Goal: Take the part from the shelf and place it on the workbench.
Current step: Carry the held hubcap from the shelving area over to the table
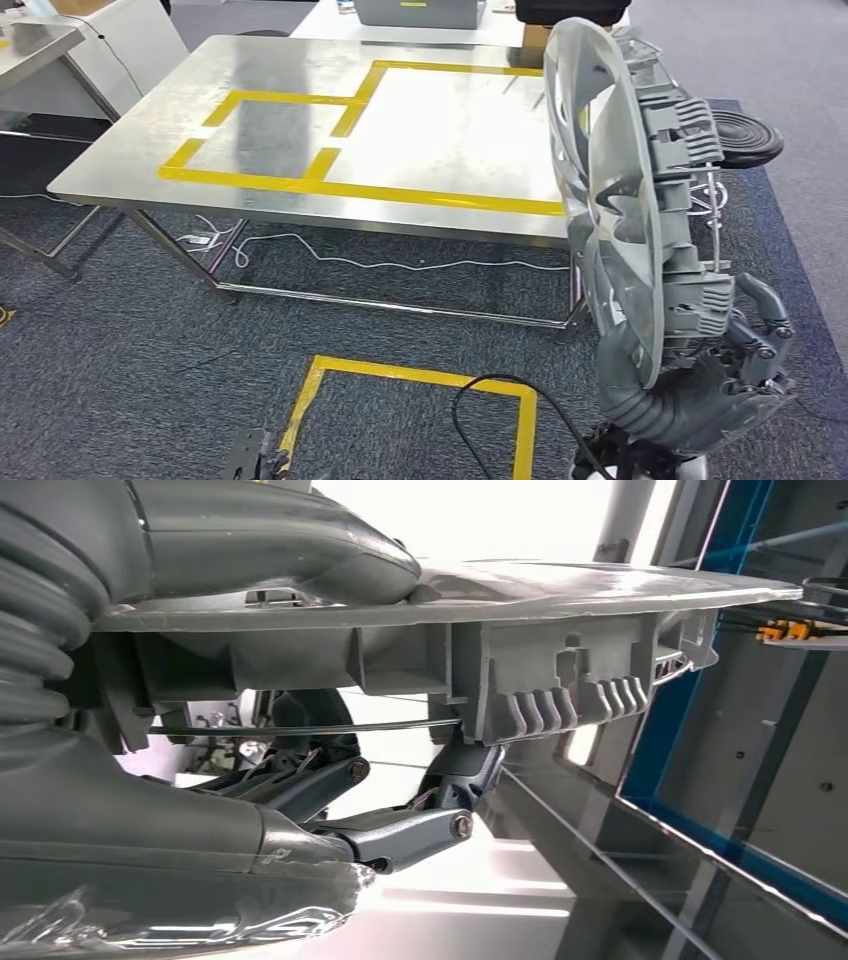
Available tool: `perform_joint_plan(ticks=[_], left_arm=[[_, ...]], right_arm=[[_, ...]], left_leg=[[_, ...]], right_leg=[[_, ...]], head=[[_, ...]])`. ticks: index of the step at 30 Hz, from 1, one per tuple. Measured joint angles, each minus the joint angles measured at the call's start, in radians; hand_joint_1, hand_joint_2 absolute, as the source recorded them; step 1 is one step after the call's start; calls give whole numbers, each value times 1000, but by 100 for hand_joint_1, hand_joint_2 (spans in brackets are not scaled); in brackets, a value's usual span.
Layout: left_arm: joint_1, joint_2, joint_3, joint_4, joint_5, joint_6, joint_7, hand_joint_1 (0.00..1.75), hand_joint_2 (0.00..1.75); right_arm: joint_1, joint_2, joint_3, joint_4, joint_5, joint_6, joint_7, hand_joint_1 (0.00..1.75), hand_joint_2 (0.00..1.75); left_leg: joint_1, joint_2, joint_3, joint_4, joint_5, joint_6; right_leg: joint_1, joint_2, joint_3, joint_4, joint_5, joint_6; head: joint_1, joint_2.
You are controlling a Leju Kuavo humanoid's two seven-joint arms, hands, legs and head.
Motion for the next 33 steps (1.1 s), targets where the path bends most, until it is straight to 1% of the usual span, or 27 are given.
perform_joint_plan(ticks=[1, 2, 3, 5, 6, 7, 8, 9, 11, 12, 13, 14, 16, 17, 18, 19, 21, 23, 24, 26, 27, 28, 29, 30, 31, 32, 33], left_arm=[[0, 0, 0, 0, 0, -9, -4, 0, 175], [-1, 0, 0, 0, 0, -14, -6, 0, 175], [-1, 0, 0, 0, 0, -16, -7, 0, 175], [0, 0, 0, 0, 0, -8, -2, 0, 175], [1, 0, 0, 0, 0, -1, 2, 0, 175], [1, 0, 0, 0, 0, 7, 6, 0, 175], [0, -1, 0, 0, -1, 12, 8, 0, 175], [0, -1, 0, 0, -1, 14, 10, 0, 175], [1, -1, 1, 0, -1, 17, 11, 0, 175], [1, -1, 1, 0, -1, 17, 11, 0, 175], [2, -1, 1, 0, -1, 18, 12, 0, 175], [2, -1, 1, 0, -1, 20, 13, 0, 175], [2, -1, 1, 0, -2, 29, 18, 0, 175], [2, -1, 1, 0, -2, 35, 22, 0, 175], [1, 0, 1, 0, -2, 41, 26, 0, 175], [1, 1, 1, 0, -3, 46, 29, 0, 175], [0, 1, 1, 0, -4, 52, 33, 0, 175], [-1, 0, 2, 0, -4, 55, 33, 0, 175], [-2, 0, 2, 0, -5, 57, 34, 0, 175], [-1, 0, 2, 0, -7, 65, 36, 0, 175], [0, 0, 2, 0, -8, 67, 36, 0, 175], [1, 0, 2, 0, -9, 64, 34, 0, 175], [2, 0, 2, 0, -9, 56, 31, 0, 175], [1, 0, 2, 0, -10, 46, 26, 0, 175], [1, 0, 2, 0, -10, 35, 22, 0, 175], [0, 0, 2, 0, -10, 29, 19, 0, 175], [-1, -1, 2, 0, -13, 26, 19, 0, 175]], right_arm=[[0, 0, 0, 0, 0, 0, 0, 175, 175], [0, 0, 0, 0, 0, 0, -1, 175, 175], [0, 0, 0, 0, 0, 0, -1, 175, 175], [0, 0, 0, 0, 2, 0, -1, 175, 175], [0, 0, 0, 0, 3, 0, -1, 175, 175], [0, 0, 0, 0, 4, 0, -1, 175, 175], [0, 0, 0, 0, 5, 0, -2, 175, 175], [0, 0, 0, 0, 6, 0, -2, 175, 175], [0, -1, 0, 0, 7, 0, -2, 175, 175], [0, -1, 0, 0, 7, 0, -2, 175, 175], [1, -1, 0, 0, 7, 0, -2, 175, 175], [1, -1, 0, 0, 7, 0, -2, 175, 175], [0, -1, 0, 0, 8, 0, -2, 175, 175], [0, -1, 0, 0, 8, 0, -3, 175, 175], [0, -1, 0, 0, 9, 0, -3, 175, 175], [1, -1, 0, 0, 10, 0, -3, 175, 175], [2, -1, 0, 0, 11, 0, -2, 175, 175], [2, -1, 1, -1, 12, 0, -1, 175, 175], [2, 0, 1, -1, 12, 0, -2, 175, 175], [2, 0, 1, -1, 12, 0, -2, 175, 175], [2, 0, 1, -1, 12, 0, -2, 175, 175], [2, 0, 1, -1, 13, 0, -2, 175, 175], [2, 0, 1, -1, 14, 0, -2, 175, 175], [2, 0, 1, -1, 14, 0, -2, 175, 175], [2, 0, 1, -1, 15, 0, -2, 175, 175], [2, 0, 1, -1, 16, 0, -2, 175, 175], [2, 0, 1, -1, 17, 0, -2, 175, 175]], left_leg=[[-1, 0, 32, -73, 34, 5], [-2, 0, 58, -131, 49, 8], [-3, 0, 75, -169, 59, 11], [-5, 0, 83, -187, 62, 16], [-4, 0, 85, -189, 73, 20], [-3, 0, 87, -191, 74, 26], [-1, 0, 90, -193, 73, 31], [0, 0, 93, -194, 71, 36], [0, 0, 99, -193, 63, 42], [0, 0, 103, -193, 59, 43], [0, 0, 109, -193, 54, 43], [0, -1, 118, -193, 48, 42], [0, -2, 137, -193, 33, 36], [-2, -2, 142, -191, 26, 31], [-4, -2, 144, -190, 21, 26], [-7, -2, 143, -190, 18, 23], [-7, 0, 142, -191, 15, 16], [-6, 1, 128, -159, -10, 7], [-5, 0, 106, -113, -35, 2], [-4, 0, 29, 26, -93, -3], [-3, 0, -7, 85, -108, -4], [-3, 0, -31, 115, -104, -4], [-2, 0, -36, 105, -79, -4], [-1, 0, -20, 57, -38, -3], [0, 0, 7, -11, 5, -3], [0, 0, 36, -83, 32, -1], [0, 0, 58, -135, 45, 2]], right_leg=[[2, 1, 6, 1, -3, 3], [3, 2, 11, 2, -5, 8], [4, 3, 13, 2, -4, 15], [4, 5, 16, 1, -2, 26], [3, 4, 15, 3, -5, 31], [2, 1, 9, 16, -14, 36], [2, -2, -6, 48, -31, 41], [1, -5, -33, 101, -56, 45], [-1, -8, -114, 247, -107, 51], [-1, -8, -147, 297, -114, 53], [-1, -9, -162, 309, -101, 54], [-2, -9, -152, 273, -68, 54], [-3, -14, -91, 136, 12, 54], [-3, -16, -61, 72, 34, 53], [-3, -18, -44, 36, 41, 50], [-2, -17, -37, 23, 35, 47], [-2, -12, -38, 18, 31, 35], [-4, -10, -35, 15, 27, 23], [-6, -11, -32, 13, 26, 18], [-5, -11, -30, 13, 22, 11], [-5, -10, -29, 13, 21, 10], [-5, -9, -28, 13, 20, 10], [-6, -7, -25, 13, 18, 10], [-7, -5, -22, 13, 16, 12], [-7, -3, -18, 13, 12, 15], [-6, 0, -17, 15, 5, 20], [-6, 2, -16, 15, -5, 25]], head=[[0, 0], [0, 0], [0, 0], [0, 0], [0, 0], [1, 0], [3, 0], [5, 0], [8, 0], [8, 0], [8, 0], [8, 0], [8, 0], [9, 0], [8, 0], [5, 0], [0, 0], [-3, 0], [-5, 0], [-7, 0], [-8, 0], [-8, 0], [-8, 0], [-8, 0], [-8, 0], [-8, 0], [-8, 0]])
